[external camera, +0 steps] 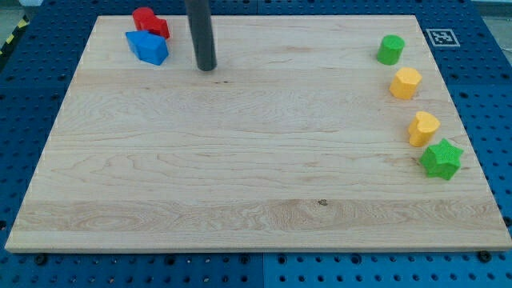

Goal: Slide the green star along with yellow heart up

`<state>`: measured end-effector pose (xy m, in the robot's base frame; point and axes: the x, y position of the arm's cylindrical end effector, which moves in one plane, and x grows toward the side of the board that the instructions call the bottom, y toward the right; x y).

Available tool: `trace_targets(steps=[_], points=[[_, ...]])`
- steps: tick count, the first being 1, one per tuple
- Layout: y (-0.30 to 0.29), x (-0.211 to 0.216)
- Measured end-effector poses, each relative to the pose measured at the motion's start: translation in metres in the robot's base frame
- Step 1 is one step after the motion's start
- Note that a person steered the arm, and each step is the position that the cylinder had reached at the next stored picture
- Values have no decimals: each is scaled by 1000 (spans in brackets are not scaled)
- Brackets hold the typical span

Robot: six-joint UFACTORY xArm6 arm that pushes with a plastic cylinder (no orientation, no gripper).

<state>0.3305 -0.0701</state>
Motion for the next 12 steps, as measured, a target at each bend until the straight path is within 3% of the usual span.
trace_targets(steps=[2, 3, 4, 6, 8, 9, 12], points=[[67, 39], [67, 44], [76, 80], [177, 190], [216, 207], [278, 221], [307, 223]])
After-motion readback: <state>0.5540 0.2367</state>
